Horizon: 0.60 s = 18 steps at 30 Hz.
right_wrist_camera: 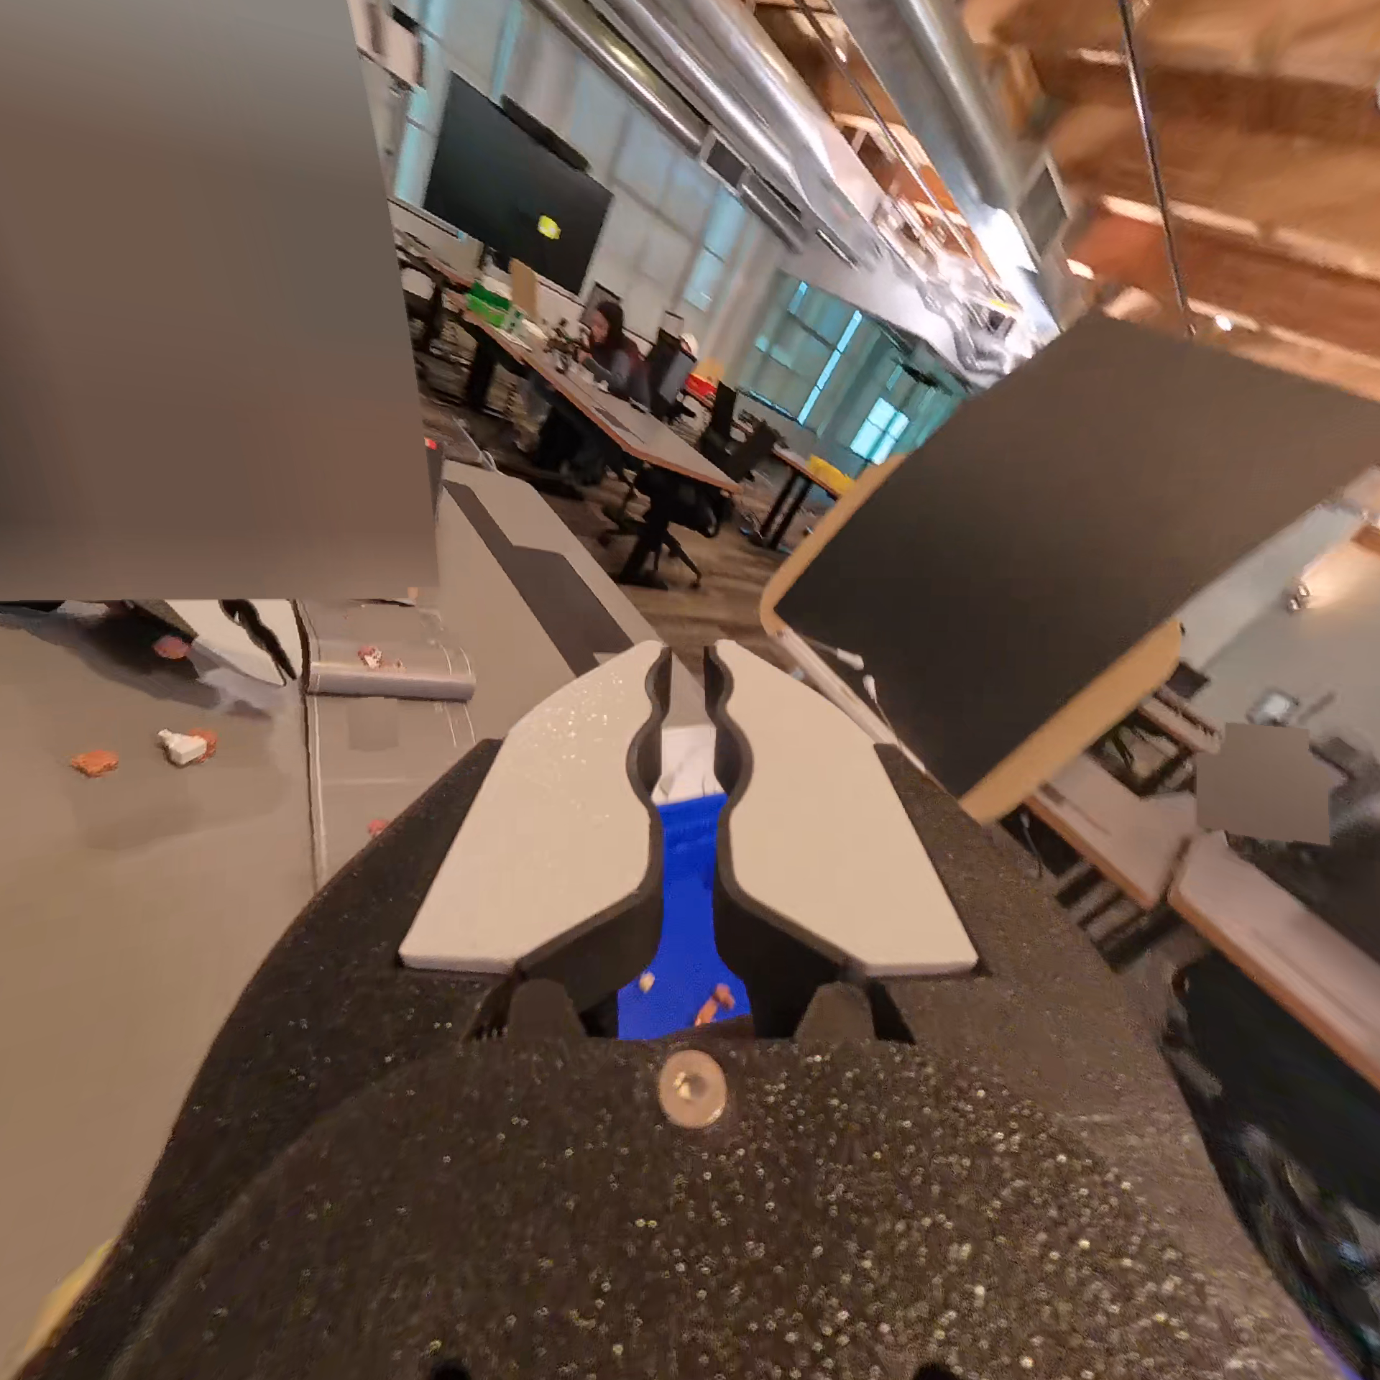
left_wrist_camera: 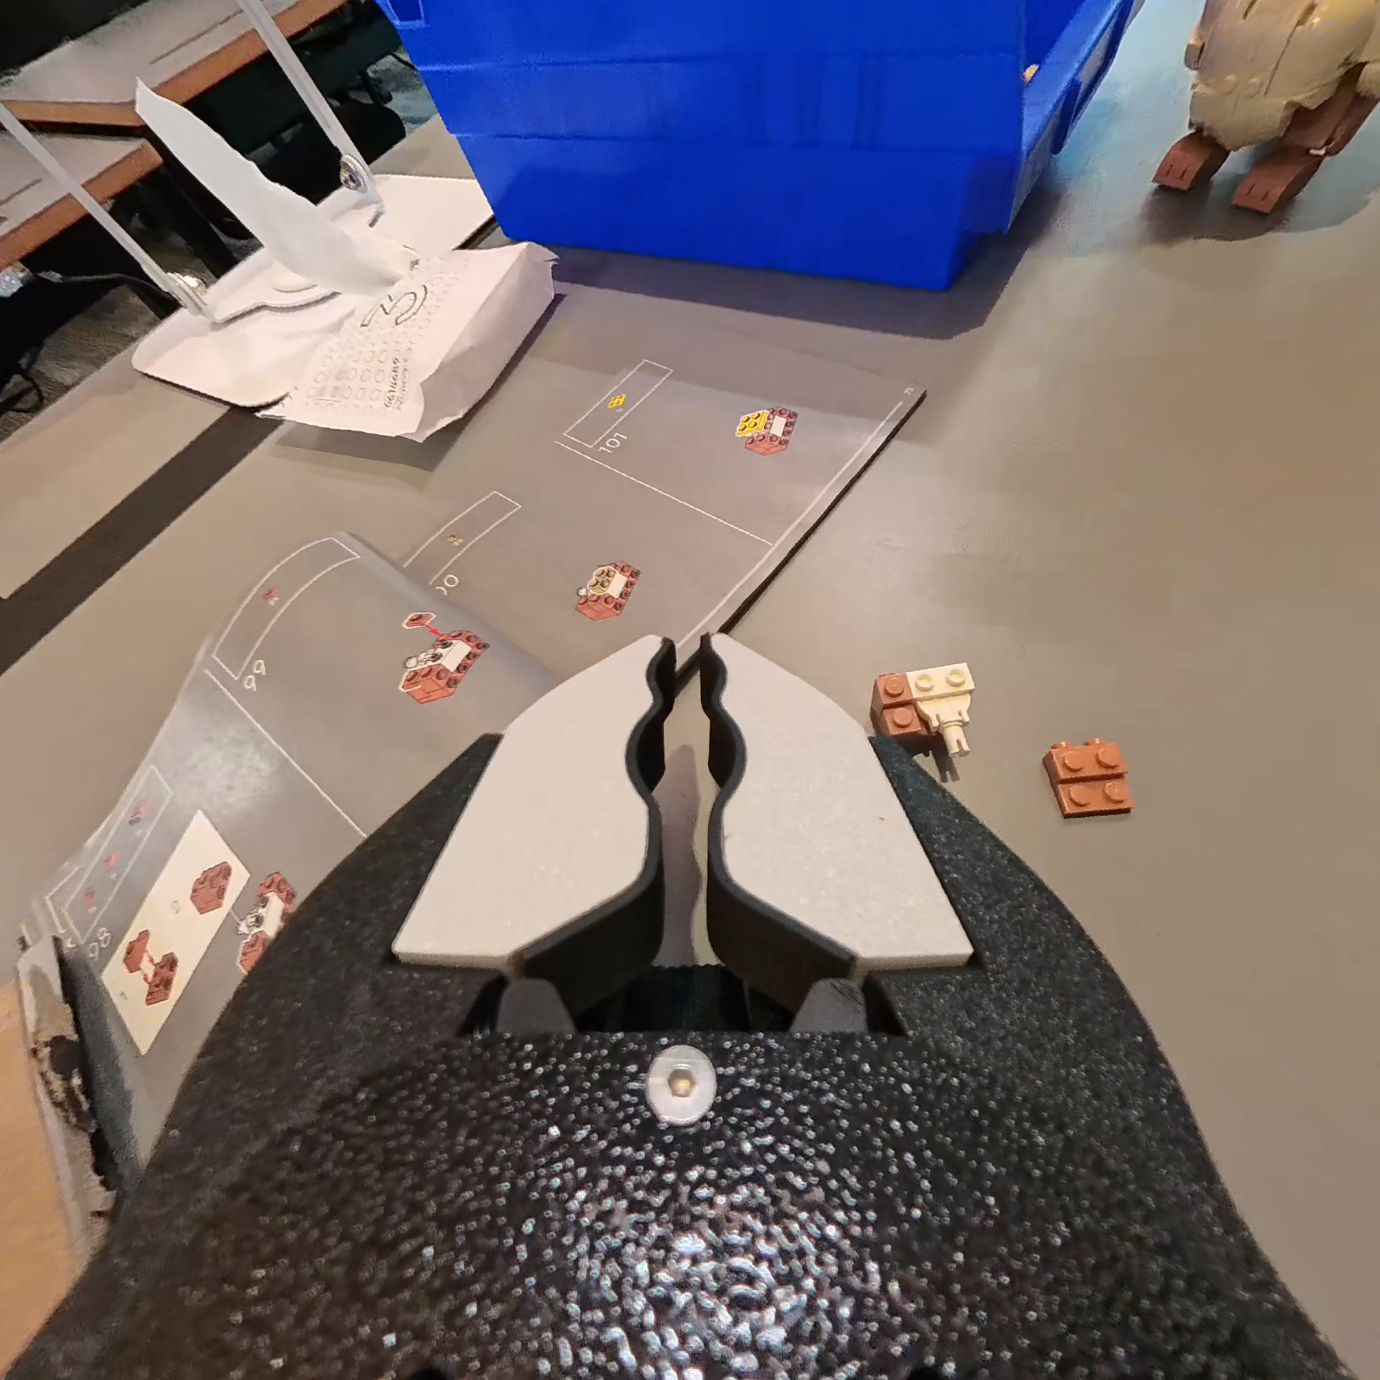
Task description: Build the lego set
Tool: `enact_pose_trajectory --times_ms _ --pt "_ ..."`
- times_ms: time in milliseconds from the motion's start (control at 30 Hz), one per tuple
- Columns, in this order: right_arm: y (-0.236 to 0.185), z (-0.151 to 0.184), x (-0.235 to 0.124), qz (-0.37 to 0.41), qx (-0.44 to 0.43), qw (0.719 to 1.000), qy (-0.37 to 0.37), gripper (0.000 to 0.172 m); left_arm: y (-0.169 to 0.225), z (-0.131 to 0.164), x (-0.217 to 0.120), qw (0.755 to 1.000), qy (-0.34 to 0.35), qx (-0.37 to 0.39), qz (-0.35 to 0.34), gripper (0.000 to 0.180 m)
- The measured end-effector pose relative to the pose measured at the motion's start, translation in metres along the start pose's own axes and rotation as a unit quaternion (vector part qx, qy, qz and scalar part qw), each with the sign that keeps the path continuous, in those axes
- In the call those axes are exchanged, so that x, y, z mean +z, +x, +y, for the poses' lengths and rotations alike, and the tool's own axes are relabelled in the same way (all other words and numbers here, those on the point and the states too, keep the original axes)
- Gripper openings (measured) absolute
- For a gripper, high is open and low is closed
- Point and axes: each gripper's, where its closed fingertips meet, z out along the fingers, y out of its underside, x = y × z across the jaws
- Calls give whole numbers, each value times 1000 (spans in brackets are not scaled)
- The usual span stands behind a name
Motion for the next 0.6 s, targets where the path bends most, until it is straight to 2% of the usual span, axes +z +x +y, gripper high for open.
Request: enact_pose_trajectory --times_ms 167,333,600 --pt "11 -6 39 -23 -13 999 39 7 -6 4 -1 1000 -6 21 -19 5" --pt "36 -1 48 -3 -5 998 55 6 -8 6 1 1000 -14 13 -18 6" --pt "59 -38 66 24 -18 992 122 5 -8 8 4 999 -27 23 -25 5"
